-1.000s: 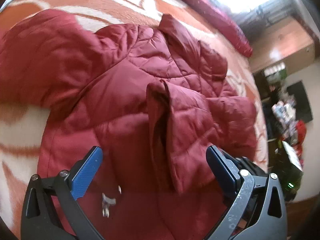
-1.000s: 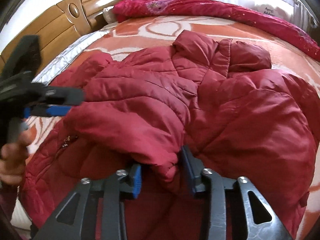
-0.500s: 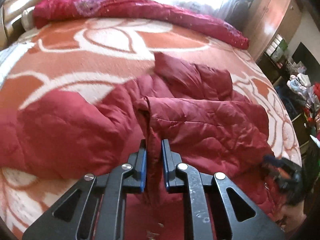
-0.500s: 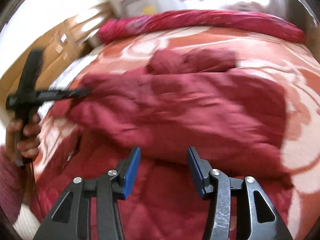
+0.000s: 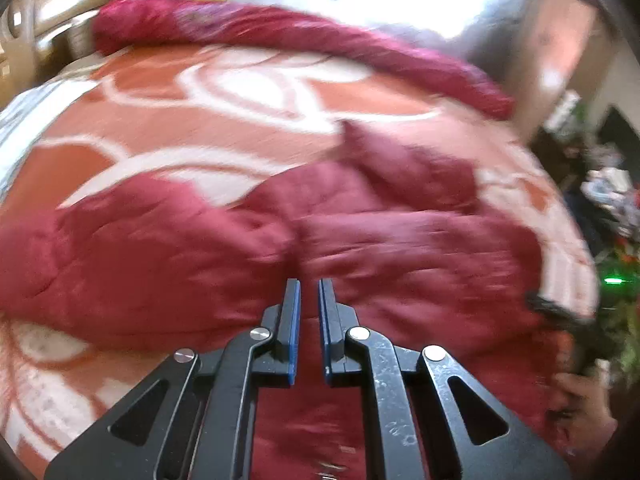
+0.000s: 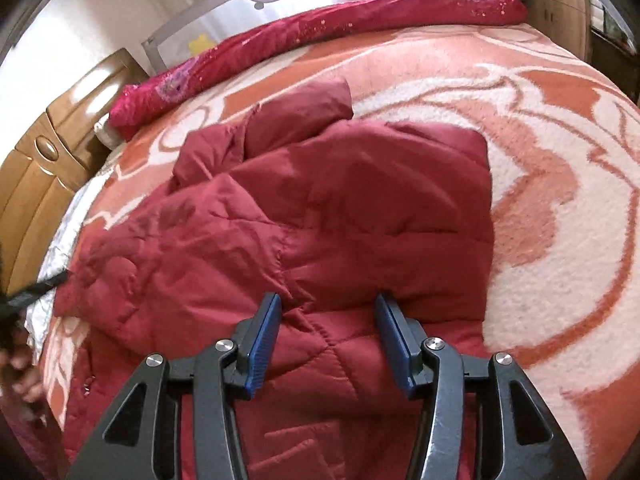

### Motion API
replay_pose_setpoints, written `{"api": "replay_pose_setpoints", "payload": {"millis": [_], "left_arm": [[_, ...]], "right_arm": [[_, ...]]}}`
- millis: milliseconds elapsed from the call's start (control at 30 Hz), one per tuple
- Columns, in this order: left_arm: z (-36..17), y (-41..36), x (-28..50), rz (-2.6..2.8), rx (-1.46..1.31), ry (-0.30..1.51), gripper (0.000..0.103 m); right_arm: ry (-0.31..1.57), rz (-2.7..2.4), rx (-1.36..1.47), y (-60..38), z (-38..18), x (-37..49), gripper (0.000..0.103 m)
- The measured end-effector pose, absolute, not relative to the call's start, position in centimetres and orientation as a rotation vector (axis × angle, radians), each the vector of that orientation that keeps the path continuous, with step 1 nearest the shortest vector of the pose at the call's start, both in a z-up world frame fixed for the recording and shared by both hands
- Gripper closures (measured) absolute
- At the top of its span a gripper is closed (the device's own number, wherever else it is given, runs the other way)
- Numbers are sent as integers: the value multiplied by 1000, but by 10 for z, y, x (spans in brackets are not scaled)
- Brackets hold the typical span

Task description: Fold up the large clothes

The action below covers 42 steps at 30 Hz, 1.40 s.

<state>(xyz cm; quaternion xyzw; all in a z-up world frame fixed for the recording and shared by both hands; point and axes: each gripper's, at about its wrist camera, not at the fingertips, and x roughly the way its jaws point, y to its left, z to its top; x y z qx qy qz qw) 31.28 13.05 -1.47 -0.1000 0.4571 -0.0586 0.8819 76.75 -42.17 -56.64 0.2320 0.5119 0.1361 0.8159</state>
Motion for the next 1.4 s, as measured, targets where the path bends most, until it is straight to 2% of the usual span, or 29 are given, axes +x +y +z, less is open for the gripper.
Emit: {"api": "replay_pose_setpoints", "payload": {"millis": [133,233,333,500,567,700,767,1267,1400], "left_arm": [[-13,92,321,-247,-194,967,96],[-35,72,337,-231,-146,1019,96],[-65,68,348,-183,-119,1101,96],[-87,80,352,-147,-127,1142,100],[-88,81,353,-145,-126,1146,101],[-92,81,354,-145,-106,1143,101],[-96,80,353,-147,-106,1138,101],[-83,94,339,-150,-184,1125,101],[-66,113,318,-127,-224,1086,95]], "right_arm": [[1095,288,480,-412,-566,768,45],[1101,295,462,-408,-564,768,44],[1107,308,450,-406,-556,765,44],[1000,307,412,-410,-524,759,45],[1013,298,395,-407,-528,765,45],[1148,256,348,-400,-575,783,46],[1139,262,372,-403,-587,784,46],[1129,233,342,-397,-573,774,45],[1088,246,380,-402,-550,754,45]]}}
